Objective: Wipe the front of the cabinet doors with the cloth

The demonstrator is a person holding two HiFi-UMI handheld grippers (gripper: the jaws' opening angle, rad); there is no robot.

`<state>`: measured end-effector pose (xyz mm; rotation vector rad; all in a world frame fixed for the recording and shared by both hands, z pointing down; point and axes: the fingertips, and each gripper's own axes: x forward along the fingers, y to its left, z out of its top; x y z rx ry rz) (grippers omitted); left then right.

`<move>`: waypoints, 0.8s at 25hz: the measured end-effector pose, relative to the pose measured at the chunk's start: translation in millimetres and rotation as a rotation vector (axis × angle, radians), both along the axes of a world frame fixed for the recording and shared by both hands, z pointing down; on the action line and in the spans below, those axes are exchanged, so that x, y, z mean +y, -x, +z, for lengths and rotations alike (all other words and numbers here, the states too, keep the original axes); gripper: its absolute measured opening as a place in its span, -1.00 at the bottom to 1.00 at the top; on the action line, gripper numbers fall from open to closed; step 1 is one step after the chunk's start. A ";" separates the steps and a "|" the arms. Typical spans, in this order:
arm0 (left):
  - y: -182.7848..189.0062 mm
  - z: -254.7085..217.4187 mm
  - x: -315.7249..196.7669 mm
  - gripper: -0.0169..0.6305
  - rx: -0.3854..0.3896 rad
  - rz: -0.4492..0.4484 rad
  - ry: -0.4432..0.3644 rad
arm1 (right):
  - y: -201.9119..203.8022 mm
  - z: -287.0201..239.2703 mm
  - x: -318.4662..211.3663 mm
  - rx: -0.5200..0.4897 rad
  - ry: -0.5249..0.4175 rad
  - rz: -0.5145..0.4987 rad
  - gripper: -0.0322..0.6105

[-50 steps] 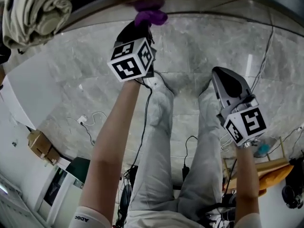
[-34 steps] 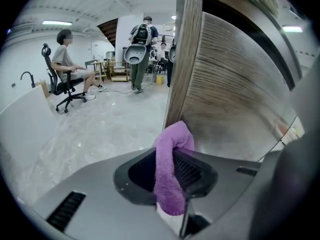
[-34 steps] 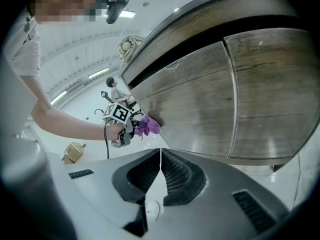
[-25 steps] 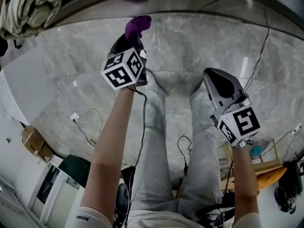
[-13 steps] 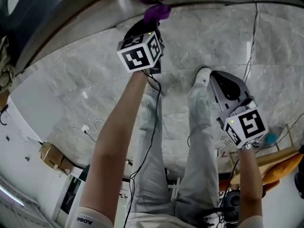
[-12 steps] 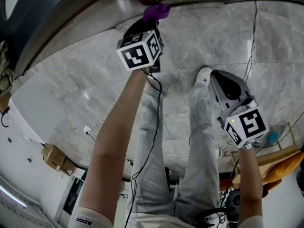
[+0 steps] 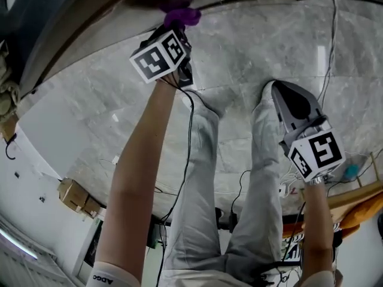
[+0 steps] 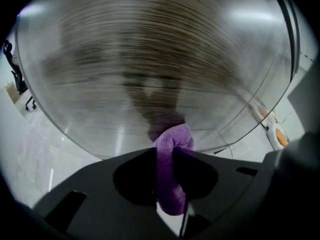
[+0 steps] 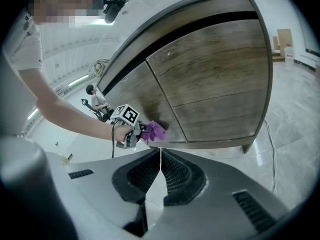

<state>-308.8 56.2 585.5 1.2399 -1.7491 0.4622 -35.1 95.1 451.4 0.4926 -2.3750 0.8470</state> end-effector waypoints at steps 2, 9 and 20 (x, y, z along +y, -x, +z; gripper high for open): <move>28.1 1.7 19.6 -0.67 -0.015 -0.037 0.018 | 14.9 0.8 2.8 -0.002 -0.002 -0.014 -0.81; 121.4 1.6 82.1 -0.67 -0.050 -0.211 0.047 | 79.4 2.7 18.5 -0.017 -0.004 -0.081 -0.82; 205.1 -19.0 157.9 -0.67 -0.096 -0.401 0.053 | 135.6 -5.8 50.0 -0.048 0.011 -0.162 -0.81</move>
